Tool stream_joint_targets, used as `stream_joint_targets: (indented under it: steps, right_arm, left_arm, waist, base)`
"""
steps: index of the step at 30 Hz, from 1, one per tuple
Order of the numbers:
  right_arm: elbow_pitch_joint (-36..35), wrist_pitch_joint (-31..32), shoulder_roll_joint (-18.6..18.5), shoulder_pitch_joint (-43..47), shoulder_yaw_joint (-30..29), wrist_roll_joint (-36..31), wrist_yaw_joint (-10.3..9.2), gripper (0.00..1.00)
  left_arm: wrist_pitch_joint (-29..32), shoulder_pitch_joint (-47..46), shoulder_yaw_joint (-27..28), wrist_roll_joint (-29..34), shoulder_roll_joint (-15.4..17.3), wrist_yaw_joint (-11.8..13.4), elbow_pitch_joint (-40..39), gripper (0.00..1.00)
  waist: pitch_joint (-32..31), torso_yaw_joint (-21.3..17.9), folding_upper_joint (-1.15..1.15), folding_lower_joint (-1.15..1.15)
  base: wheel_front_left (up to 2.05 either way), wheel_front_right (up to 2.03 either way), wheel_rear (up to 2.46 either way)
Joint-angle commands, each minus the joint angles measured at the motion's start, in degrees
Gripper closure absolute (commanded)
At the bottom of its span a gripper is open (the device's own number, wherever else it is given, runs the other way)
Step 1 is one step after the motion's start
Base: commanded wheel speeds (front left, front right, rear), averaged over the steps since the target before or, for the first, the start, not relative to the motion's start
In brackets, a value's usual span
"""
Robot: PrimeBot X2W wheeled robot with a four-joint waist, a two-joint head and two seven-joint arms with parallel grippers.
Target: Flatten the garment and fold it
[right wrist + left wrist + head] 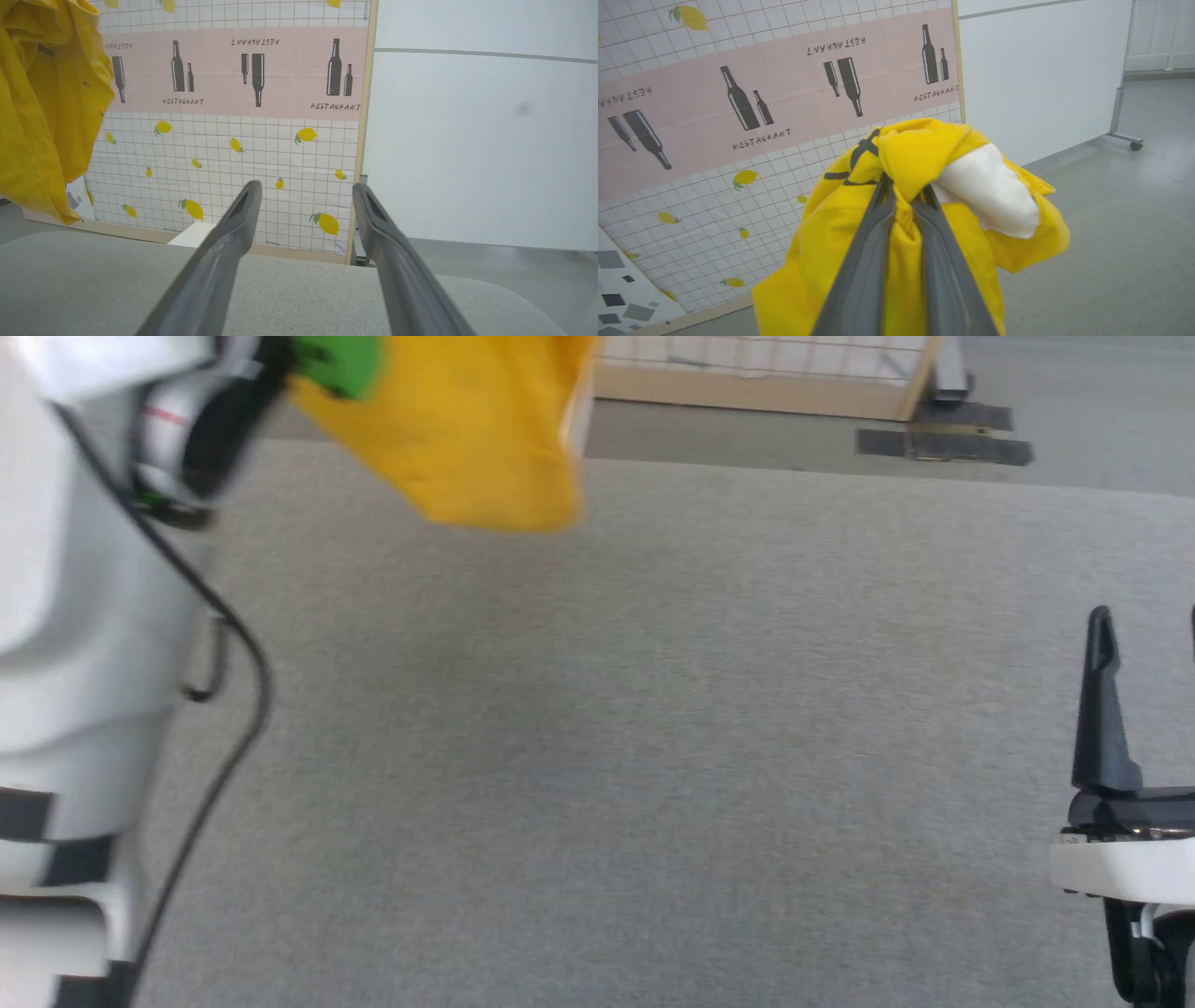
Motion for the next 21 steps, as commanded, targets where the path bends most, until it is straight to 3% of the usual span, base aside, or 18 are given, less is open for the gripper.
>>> stream_joint_targets:
  steps: [1,7,12,21]
  right_arm:
    - [-0.43,-0.07,0.04,0.75,-0.36,0.39,-0.09,0.00]
    - [-1.50,0.13,0.05,0.31,-2.07,0.81,-0.09,0.00]
    - [-2.68,0.27,0.05,-0.07,-4.23,1.15,-0.09,0.00]
    - [-3.14,0.27,0.05,-1.35,-2.99,2.04,-0.09,0.00]
  left_arm:
    - [0.32,0.25,-0.88,-0.86,-1.87,0.89,-1.47,1.00]
    - [0.71,3.87,-5.83,-0.73,-7.58,2.76,-4.95,1.00]
    - [-2.48,10.14,-10.97,1.34,-11.51,4.25,-4.01,1.00]
    - [-10.69,21.79,-20.06,5.90,-15.54,5.08,11.19,1.00]
  waist:
    - [-0.85,-3.05,0.00,0.00]
    - [0.58,-6.19,0.00,0.00]
    - [2.49,-8.50,0.00,0.00]
    - [7.02,-13.01,0.00,0.00]
  base:
    - [0.00,0.00,0.00]
    - [0.00,0.00,0.00]
    - [0.00,0.00,0.00]
    - [0.00,0.00,0.00]
